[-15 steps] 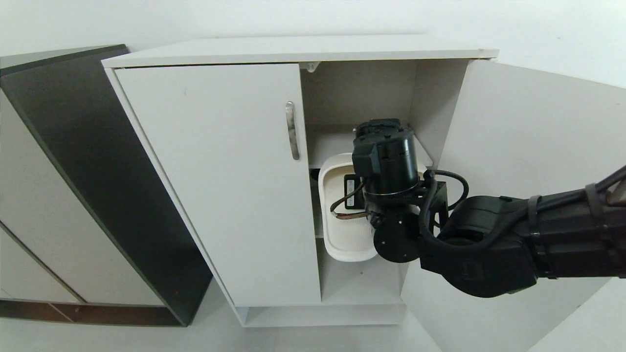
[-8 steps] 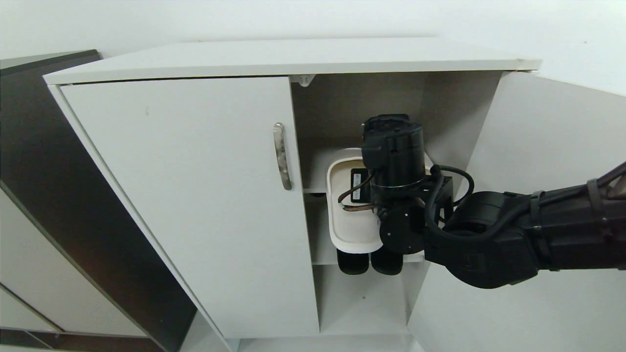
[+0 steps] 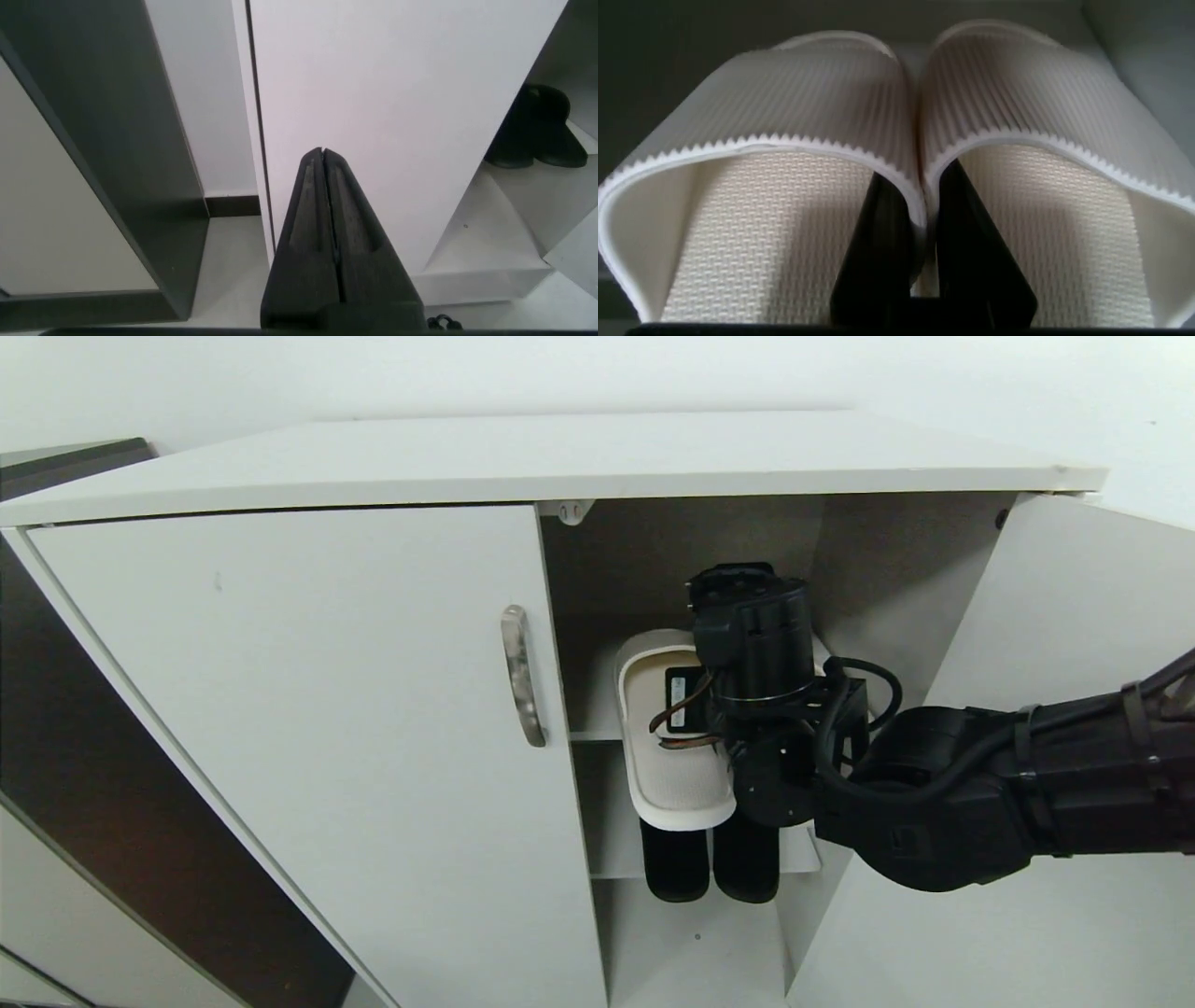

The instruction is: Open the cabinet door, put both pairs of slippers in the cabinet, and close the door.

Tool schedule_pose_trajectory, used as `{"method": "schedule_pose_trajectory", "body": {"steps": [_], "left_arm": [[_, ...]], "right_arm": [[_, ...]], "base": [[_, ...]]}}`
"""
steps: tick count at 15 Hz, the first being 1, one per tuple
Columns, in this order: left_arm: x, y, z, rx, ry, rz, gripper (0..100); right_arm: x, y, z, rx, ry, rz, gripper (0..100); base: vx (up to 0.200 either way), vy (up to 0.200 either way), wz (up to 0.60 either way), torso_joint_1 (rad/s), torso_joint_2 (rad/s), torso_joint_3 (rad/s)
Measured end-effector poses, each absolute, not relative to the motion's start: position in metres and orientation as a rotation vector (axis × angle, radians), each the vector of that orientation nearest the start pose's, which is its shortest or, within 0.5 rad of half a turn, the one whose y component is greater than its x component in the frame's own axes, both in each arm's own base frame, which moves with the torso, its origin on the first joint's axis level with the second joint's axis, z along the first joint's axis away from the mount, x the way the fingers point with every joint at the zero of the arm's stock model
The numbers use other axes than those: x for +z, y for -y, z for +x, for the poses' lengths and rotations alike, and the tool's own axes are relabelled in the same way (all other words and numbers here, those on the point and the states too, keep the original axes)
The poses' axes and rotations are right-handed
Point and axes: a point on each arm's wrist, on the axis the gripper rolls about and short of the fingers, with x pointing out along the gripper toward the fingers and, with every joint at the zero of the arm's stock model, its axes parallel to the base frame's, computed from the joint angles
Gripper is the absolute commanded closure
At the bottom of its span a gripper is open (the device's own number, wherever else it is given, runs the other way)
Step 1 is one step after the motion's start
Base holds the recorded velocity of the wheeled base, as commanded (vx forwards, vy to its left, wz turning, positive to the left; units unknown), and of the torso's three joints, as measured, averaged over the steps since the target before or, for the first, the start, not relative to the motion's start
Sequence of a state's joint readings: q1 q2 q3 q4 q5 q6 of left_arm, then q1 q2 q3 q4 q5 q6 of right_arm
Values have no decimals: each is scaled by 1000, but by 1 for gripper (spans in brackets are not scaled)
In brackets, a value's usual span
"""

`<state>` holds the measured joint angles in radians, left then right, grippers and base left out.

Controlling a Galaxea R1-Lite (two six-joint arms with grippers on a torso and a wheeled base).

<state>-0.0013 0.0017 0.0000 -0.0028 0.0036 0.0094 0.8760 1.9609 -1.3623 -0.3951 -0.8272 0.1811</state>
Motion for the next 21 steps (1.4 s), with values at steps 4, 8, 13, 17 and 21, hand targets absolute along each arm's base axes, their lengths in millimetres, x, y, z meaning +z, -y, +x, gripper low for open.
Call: {"method": "schedule_pose_trajectory", "body": {"steps": [4,8,13,17,21], "left_arm": [[76,0,-23,3,1,9,100],[76,0,-23,3,1,10,100],[76,0,-23,3,1,9,100],[76,0,-23,3,1,9,100],[76,0,-23,3,1,9,100]], "right_arm": [[223,-290,273,36,-133,35,100],[228,-288,289,25,-117,36,100],[233,-290,307,3,-110,42,100],[236,-292,317,-10,-99,53,100],[233,-291,322,-18,-103,49,100]], "base": [[0,0,0,0,0,0],[0,0,0,0,0,0],[0,0,0,0,0,0],[0,0,0,0,0,0],[0,0,0,0,0,0]]}}
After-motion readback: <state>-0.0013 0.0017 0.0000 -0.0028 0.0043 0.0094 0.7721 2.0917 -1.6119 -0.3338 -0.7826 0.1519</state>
